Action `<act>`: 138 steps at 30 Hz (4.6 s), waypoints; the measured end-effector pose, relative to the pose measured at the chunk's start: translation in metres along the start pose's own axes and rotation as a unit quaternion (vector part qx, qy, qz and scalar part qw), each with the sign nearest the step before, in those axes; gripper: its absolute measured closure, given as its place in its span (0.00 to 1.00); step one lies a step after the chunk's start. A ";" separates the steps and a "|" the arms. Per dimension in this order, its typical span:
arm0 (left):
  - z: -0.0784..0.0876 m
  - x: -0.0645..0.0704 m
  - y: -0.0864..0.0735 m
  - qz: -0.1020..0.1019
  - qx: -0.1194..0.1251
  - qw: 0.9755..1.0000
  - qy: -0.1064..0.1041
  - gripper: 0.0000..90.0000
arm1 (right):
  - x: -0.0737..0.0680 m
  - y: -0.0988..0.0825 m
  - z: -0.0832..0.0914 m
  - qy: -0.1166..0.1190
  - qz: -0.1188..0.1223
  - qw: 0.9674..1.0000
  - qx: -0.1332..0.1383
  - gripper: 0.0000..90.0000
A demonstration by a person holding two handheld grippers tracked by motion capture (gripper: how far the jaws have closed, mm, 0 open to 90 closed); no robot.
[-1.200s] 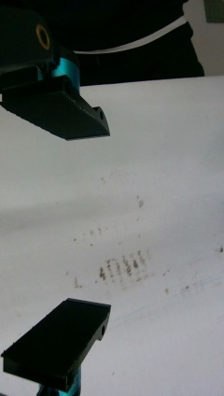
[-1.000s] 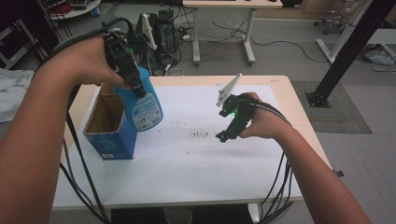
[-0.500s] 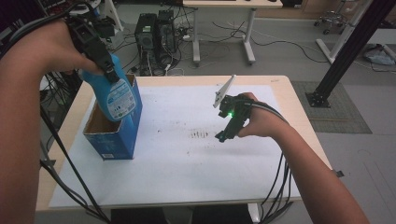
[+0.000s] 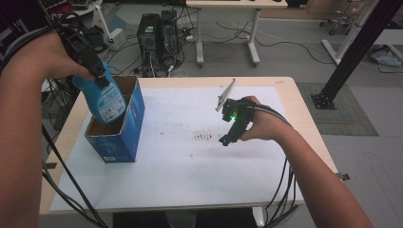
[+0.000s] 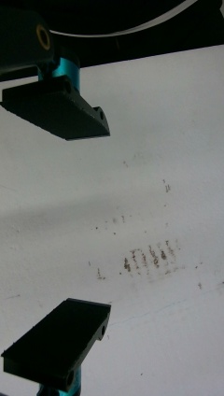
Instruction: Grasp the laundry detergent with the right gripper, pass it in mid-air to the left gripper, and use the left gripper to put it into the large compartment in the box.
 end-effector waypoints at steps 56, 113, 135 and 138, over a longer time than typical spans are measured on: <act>-0.163 -0.014 -0.014 -0.024 -0.050 0.998 0.000 0.43 | -0.003 0.003 -0.026 0.019 0.000 1.000 -0.005 0.13; -0.084 0.010 -0.014 -0.078 -0.009 0.997 0.006 0.26 | 0.001 0.001 -0.017 0.019 -0.006 1.000 0.008 0.13; -0.051 0.064 -0.003 -0.229 0.006 0.973 -0.023 0.19 | 0.004 0.002 0.007 0.010 -0.006 1.000 -0.011 0.13; -0.055 0.075 0.000 -0.254 -0.001 0.967 -0.026 0.19 | 0.004 0.001 0.011 0.008 -0.006 1.000 -0.017 0.13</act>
Point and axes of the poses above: each handheld gripper's, and its own axes: z roughly backward along the jaws, y roughly out of its top, x roughly to its right, the point moved 7 cm from there along -z, roughly forward along the jaws, and after that the axes turned 10 degrees about z, right-handed, at the moved point
